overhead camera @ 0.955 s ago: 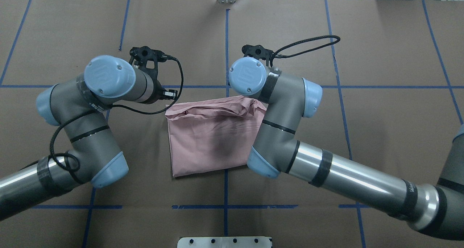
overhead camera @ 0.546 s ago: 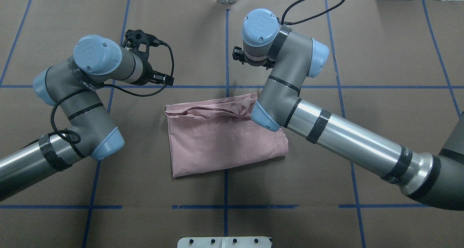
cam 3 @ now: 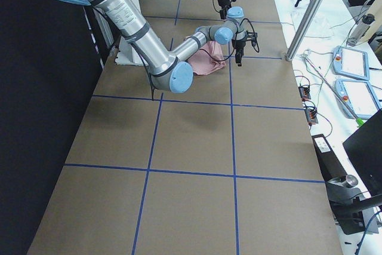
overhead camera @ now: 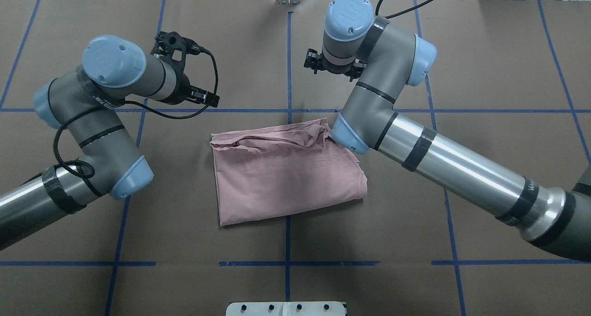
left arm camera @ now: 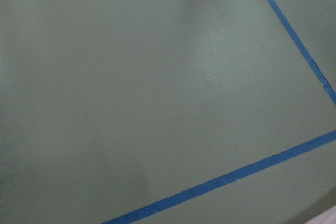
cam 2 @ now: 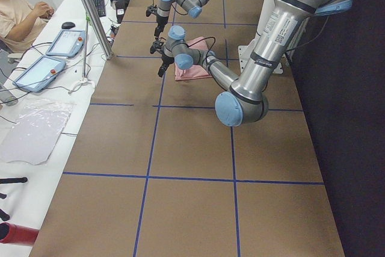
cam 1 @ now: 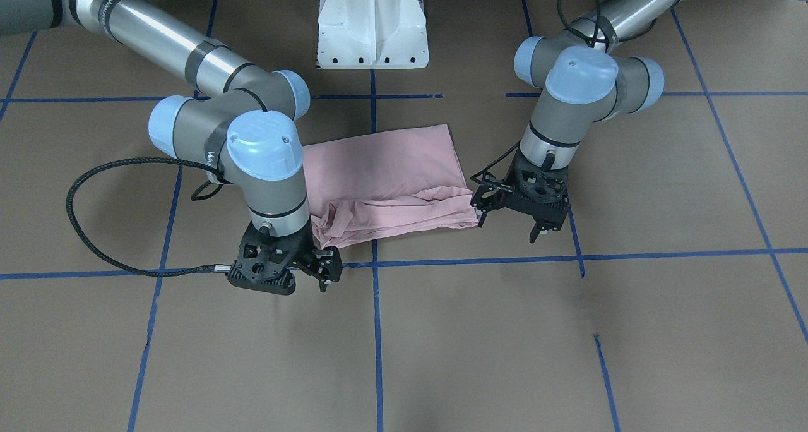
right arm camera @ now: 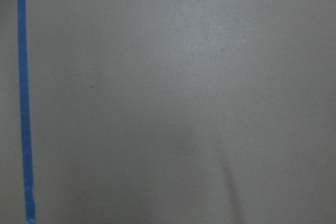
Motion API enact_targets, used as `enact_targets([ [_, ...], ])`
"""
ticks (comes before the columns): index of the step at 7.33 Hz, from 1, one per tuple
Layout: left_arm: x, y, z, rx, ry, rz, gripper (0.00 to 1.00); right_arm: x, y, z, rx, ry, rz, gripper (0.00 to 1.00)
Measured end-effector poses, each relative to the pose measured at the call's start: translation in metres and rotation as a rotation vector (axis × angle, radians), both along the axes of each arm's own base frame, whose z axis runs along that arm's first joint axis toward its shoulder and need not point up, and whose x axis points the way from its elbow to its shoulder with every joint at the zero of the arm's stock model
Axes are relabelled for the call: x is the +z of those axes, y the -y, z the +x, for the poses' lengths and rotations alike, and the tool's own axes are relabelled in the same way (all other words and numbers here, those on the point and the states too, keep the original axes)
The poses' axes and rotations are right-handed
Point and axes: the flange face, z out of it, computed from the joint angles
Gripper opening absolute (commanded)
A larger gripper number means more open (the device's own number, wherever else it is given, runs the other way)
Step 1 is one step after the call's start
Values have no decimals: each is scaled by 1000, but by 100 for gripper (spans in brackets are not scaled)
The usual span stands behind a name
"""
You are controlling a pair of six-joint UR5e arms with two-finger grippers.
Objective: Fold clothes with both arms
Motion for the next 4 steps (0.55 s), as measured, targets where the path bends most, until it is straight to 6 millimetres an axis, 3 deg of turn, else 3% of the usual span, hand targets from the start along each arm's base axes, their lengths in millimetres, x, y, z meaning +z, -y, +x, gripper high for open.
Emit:
enact_targets([
  [2,21,2,-62,42,54,70,100,38,-27,86,-86,-63,66,100],
  [4,62,16,-157,98,138,153,100,117,-52,189,-208,-119,112,100],
])
